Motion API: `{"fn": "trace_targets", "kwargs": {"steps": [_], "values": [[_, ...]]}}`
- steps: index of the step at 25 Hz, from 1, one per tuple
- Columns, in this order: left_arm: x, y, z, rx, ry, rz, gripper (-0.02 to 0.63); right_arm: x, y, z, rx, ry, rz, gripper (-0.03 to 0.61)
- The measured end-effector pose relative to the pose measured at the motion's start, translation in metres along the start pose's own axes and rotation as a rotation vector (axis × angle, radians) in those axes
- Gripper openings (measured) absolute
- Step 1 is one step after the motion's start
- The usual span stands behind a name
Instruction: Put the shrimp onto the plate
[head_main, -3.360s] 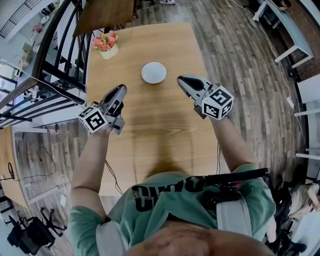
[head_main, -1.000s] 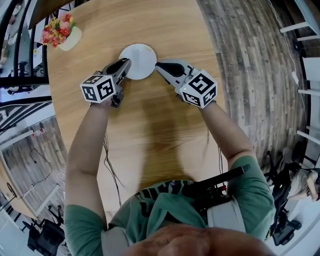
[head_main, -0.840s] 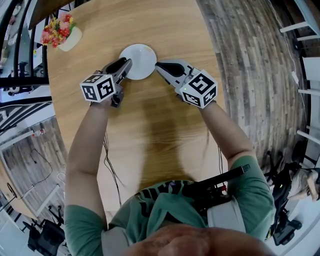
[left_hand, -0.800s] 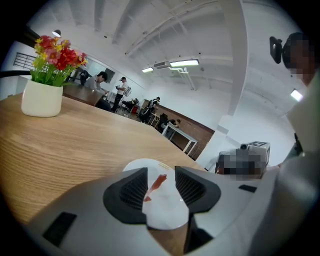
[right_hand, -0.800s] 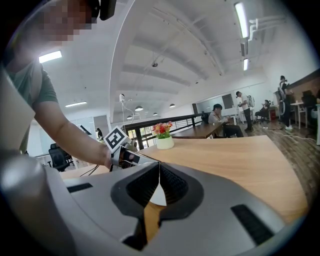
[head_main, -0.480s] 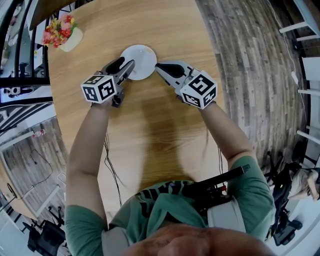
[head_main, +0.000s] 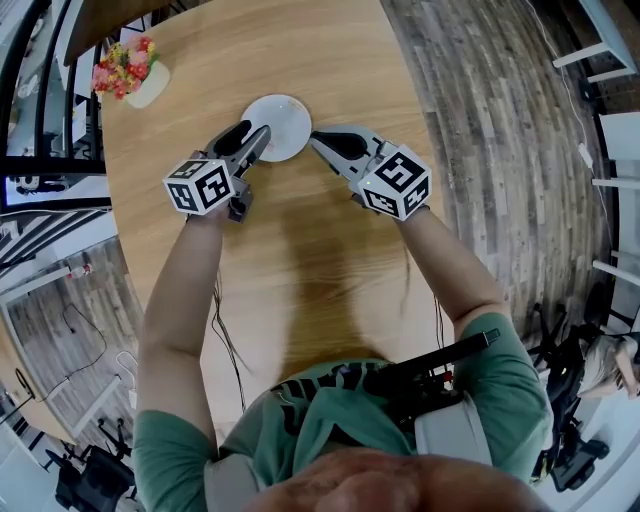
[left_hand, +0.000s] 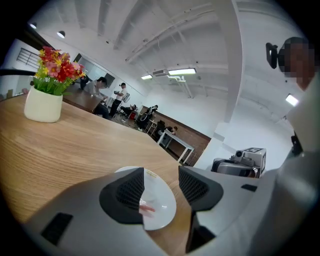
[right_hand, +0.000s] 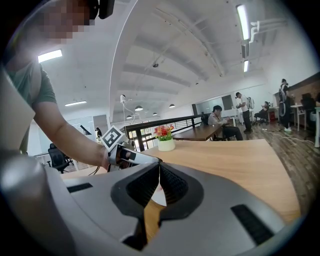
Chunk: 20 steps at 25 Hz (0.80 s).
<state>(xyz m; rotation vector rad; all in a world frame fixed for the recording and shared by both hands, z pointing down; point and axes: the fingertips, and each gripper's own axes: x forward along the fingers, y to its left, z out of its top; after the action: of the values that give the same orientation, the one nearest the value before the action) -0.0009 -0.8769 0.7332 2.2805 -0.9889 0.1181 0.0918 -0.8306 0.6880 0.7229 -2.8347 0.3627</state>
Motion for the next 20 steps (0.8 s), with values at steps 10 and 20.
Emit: {"fn": "trace_targets", "kwargs": {"steps": [10,20], "values": [[-0.089,-0.045,0.006,-0.127,-0.148,-0.052,0.189,-0.021,0.029,0.011,0.062,-0.018,-0.048,0.008],[-0.196,-0.125,-0.016,-0.005,-0.154,-0.01,0.006,-0.074,0.081,0.01,0.12,0.006,-0.053,0.008]]}}
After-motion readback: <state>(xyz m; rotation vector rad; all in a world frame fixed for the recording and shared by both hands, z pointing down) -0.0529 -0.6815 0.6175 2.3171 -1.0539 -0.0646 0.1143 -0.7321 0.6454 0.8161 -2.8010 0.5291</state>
